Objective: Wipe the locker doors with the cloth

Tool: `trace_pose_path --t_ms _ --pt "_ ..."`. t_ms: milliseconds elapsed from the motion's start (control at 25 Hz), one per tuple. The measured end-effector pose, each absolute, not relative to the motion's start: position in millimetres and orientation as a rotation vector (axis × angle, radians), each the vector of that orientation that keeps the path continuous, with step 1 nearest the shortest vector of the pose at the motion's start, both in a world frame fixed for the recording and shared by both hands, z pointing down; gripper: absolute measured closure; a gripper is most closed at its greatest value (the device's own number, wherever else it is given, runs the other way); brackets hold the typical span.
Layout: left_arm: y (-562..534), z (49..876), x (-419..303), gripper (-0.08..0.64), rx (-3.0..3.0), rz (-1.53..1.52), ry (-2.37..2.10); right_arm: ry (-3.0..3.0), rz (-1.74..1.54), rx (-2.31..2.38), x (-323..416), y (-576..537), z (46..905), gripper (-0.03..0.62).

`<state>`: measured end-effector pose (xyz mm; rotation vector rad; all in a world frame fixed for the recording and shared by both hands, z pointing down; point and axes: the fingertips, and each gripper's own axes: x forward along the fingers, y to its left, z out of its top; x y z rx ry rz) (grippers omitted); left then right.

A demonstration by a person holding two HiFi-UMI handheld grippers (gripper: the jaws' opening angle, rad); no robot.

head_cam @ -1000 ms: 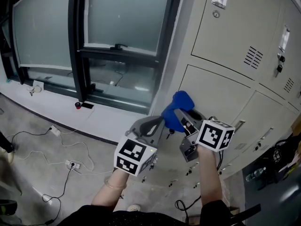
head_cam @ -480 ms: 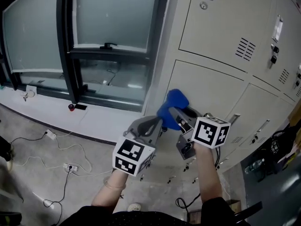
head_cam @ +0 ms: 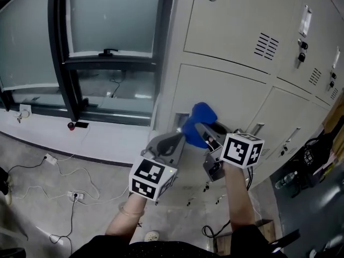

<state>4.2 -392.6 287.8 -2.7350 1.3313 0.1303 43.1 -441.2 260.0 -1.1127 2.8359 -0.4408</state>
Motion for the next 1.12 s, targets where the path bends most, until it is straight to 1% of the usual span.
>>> trace_pose_path --t_ms 800,1120 --pt "-403.6 289.0 42.7 0.554 -2.774 0.142 1.252 2.738 -0.462 -1.227 113.5 -449.9 262.9 0.491" --pt "-408.5 290.4 73.7 0.554 -2.813 0.149 1.178 2.716 -0.458 -1.292 142.0 -453.4 265.1 0.491"
